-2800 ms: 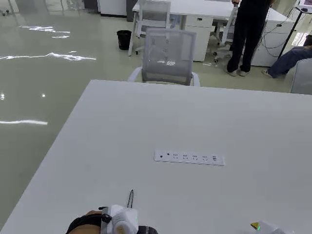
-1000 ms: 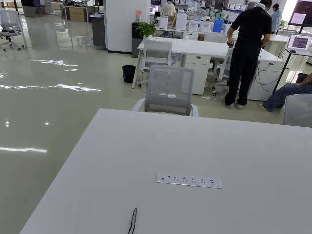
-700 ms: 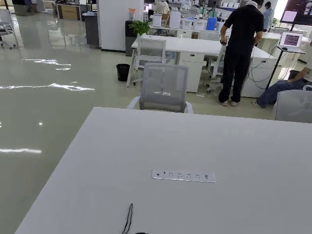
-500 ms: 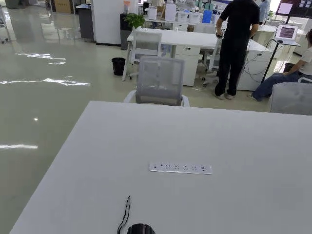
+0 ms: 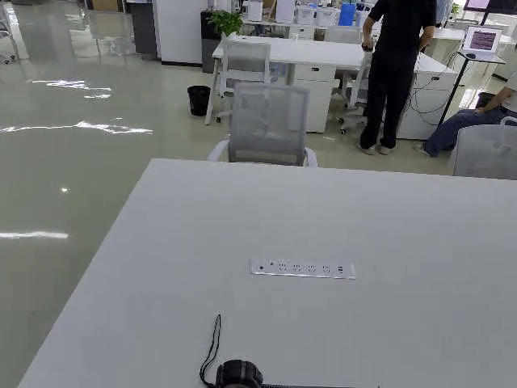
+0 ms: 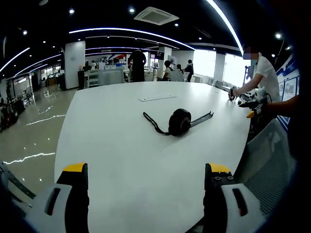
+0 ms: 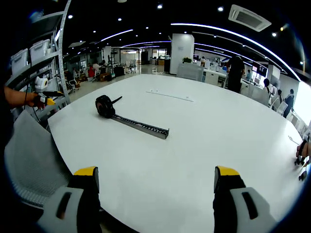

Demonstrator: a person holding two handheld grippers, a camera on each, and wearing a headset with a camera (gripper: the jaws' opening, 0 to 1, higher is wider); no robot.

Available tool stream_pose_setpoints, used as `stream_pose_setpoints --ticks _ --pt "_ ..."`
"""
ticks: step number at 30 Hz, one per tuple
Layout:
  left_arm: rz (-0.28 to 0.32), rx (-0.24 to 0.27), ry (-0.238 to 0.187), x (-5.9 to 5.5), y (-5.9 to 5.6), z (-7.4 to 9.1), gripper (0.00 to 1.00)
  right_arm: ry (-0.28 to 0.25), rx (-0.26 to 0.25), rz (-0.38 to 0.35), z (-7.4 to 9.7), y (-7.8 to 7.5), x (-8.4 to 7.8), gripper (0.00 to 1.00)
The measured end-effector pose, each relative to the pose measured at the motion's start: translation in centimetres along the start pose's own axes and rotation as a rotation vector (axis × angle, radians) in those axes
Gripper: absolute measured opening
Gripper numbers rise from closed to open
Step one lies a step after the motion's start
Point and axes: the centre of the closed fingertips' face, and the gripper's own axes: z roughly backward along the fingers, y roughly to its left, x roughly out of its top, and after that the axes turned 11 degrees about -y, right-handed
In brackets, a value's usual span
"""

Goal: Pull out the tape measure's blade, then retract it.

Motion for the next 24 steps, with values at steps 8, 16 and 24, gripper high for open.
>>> stream_pose_setpoints --ticks 8,16,24 --pt "0.028 0.023 -0.003 0.2 0.2 0.3 0.99 0.008 -0.012 -0.012 0.6 0.3 -0.7 1.0" --pt "0.039 0.023 0.007 0.1 -0.3 0.5 0.99 0.008 -0.016 -0.02 0.9 0.2 -0.9 1.0" --pt "0.032 0.03 0.011 0.6 -0.8 0.6 0.99 0.01 -0.008 -0.013 0.6 0.1 -1.0 1.0"
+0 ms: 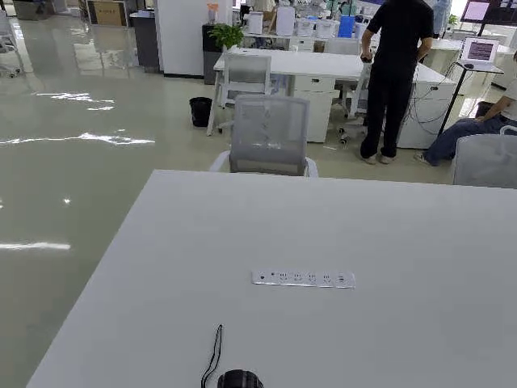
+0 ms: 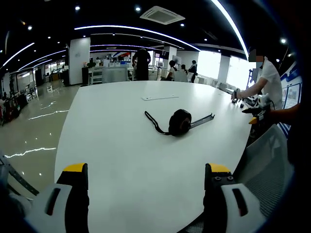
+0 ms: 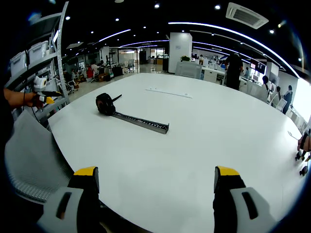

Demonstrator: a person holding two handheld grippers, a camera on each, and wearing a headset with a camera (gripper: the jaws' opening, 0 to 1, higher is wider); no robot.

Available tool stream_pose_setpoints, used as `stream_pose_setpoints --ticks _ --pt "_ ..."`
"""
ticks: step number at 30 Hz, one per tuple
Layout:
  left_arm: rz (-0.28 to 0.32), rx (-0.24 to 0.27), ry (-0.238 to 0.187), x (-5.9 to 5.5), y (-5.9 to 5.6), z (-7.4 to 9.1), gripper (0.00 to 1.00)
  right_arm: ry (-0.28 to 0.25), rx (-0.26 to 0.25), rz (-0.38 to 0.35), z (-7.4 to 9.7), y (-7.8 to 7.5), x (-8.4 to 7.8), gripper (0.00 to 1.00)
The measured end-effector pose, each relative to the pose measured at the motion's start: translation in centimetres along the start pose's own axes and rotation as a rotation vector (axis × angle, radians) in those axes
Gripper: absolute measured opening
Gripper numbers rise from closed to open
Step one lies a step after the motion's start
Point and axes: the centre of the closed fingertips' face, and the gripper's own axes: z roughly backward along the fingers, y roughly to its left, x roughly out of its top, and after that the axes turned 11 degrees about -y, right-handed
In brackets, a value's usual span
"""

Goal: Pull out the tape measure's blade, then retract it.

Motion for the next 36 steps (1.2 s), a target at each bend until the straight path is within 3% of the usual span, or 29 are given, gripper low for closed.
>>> stream_pose_setpoints --ticks 15,22,27,36 --pt "-0.007 0.002 0.013 -0.6 -0.7 -0.7 0.99 0.003 0.012 0.015 -0.3 0.2 0.0 1.0" --pt "-0.006 -0.004 -0.001 -0.6 -1.1 -1.1 0.99 0.005 0.011 0.011 -0.3 0.2 -0.2 1.0" --pt "0.011 -0.007 0.001 -0.4 -1.8 -1.9 0.99 0.002 0.014 0.009 -0.5 0.1 -0.2 1.0" --pt "-0.013 -0.041 0.014 -0.3 -3.0 -2.9 0.99 0.0 0.017 0.017 -0.7 -0.2 -0.3 0.99"
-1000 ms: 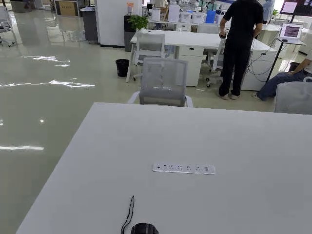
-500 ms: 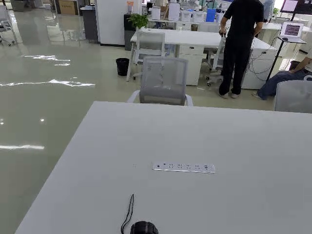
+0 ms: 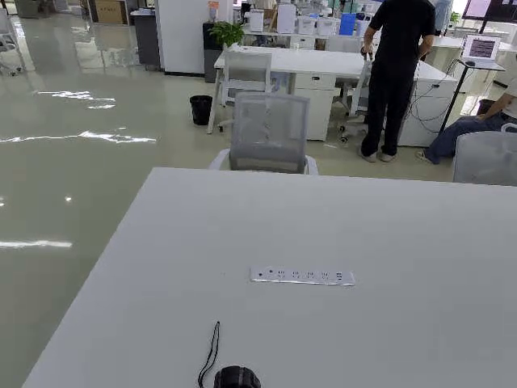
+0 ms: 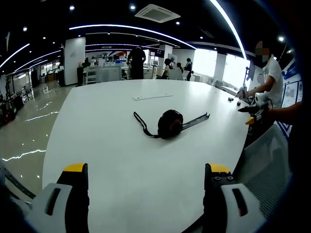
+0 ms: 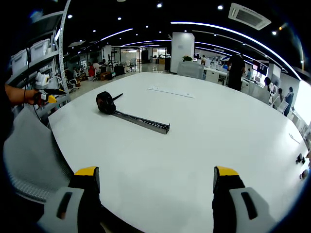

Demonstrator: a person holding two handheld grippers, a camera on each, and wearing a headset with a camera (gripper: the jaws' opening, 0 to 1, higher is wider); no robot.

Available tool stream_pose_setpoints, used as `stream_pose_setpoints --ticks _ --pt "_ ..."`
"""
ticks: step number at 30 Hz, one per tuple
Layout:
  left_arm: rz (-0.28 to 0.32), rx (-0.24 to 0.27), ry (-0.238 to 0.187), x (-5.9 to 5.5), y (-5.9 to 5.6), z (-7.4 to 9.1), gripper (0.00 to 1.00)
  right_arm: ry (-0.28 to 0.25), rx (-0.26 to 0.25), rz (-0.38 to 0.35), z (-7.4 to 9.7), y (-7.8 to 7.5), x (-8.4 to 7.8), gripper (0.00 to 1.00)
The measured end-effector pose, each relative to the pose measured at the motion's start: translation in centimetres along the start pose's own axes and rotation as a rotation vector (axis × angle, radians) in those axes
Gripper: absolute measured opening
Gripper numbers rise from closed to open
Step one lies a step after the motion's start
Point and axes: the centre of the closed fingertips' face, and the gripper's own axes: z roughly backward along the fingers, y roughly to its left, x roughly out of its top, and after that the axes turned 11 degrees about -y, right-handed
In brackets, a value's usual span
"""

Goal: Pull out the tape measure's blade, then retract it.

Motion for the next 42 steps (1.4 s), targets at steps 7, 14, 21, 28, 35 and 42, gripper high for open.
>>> stream_pose_setpoints --ticks 7,14,21,28,35,42 --pt "0.013 -0.008 0.001 0.4 -0.7 -0.8 0.99 0.005 0.001 0.023 -0.2 0.0 0.4 0.97" --pt "0.003 -0.024 0.001 1.0 -2.1 -2.0 0.99 0.009 0.01 0.029 -1.0 -0.1 0.5 0.95" --pt "0.014 -0.039 0.026 0.6 -3.3 -3.2 0.97 0.015 0.019 0.025 -1.6 -0.1 0.4 0.93" --pt "0.015 -0.056 0.034 0.8 -4.4 -4.5 0.97 0.025 0.03 0.028 -2.3 0.1 0.1 0.92" --pt "0.02 -0.057 0.069 0.5 -4.9 -5.5 0.99 0.036 0.029 0.032 -3.1 0.0 0.2 0.9" --pt "-0.013 -0.095 0.078 1.9 -5.7 -7.2 0.99 0.044 0.046 0.042 -4.5 -0.2 0.2 0.89"
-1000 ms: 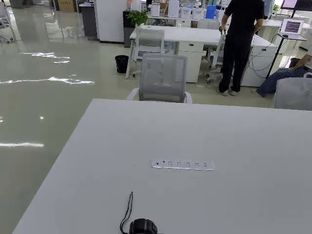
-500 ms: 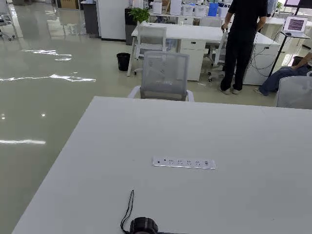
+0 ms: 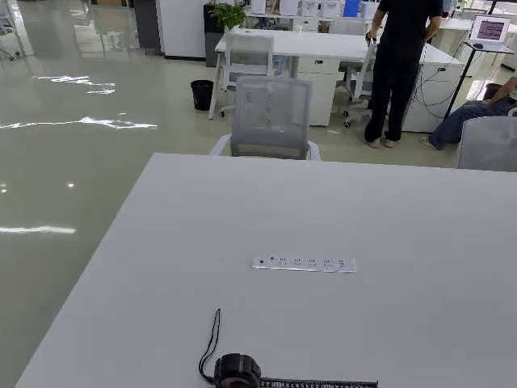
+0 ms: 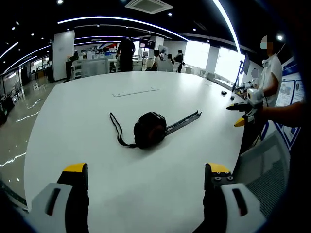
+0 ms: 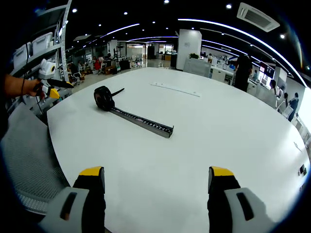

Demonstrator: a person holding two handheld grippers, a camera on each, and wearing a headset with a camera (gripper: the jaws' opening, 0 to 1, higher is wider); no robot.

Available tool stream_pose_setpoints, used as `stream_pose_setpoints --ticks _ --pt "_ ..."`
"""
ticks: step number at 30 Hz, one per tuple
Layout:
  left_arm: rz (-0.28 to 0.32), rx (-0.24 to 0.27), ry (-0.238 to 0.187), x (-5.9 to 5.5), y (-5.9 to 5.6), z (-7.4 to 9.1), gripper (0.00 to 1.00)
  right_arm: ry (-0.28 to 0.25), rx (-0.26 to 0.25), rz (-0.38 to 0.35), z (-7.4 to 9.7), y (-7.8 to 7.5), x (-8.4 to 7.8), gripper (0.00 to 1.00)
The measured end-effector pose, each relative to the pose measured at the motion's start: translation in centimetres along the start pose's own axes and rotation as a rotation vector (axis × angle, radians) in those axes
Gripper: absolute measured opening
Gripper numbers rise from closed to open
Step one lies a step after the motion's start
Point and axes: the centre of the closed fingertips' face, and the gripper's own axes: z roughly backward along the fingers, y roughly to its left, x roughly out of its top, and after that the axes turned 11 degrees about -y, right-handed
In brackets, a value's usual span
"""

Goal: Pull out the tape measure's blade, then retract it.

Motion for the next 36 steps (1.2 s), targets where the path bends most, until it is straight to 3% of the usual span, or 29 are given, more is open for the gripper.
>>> stream_pose_setpoints --ticks 3,6,9,12,20,26,36 --pt "-0.01 -0.007 -0.011 1.0 0.0 -0.9 0.99 0.002 0.006 0.007 -0.6 -0.1 0.1 0.88" --pt "-0.009 0.02 -0.029 1.9 0.2 -1.9 0.99 0.002 0.009 0.012 -1.2 -0.3 0.4 0.87" --pt "0.037 0.066 -0.045 2.3 0.7 -2.8 0.99 0.002 0.015 0.025 -1.8 -0.4 0.7 0.86" --pt "0.064 0.081 -0.048 2.6 0.6 -3.8 0.99 0.001 0.02 0.034 -2.4 -0.6 1.1 0.85" --pt "0.057 0.076 -0.02 2.7 -0.7 -6.3 0.99 0.008 0.037 0.051 -4.1 -1.2 1.4 0.83" --pt "0.094 0.135 -0.011 2.3 -0.5 -7.8 0.99 0.01 0.057 0.071 -5.5 -1.2 2.0 0.79" --pt "0.114 0.175 0.013 1.7 -0.8 -9.3 0.99 0.032 0.091 0.106 -7.5 -1.6 2.1 0.74"
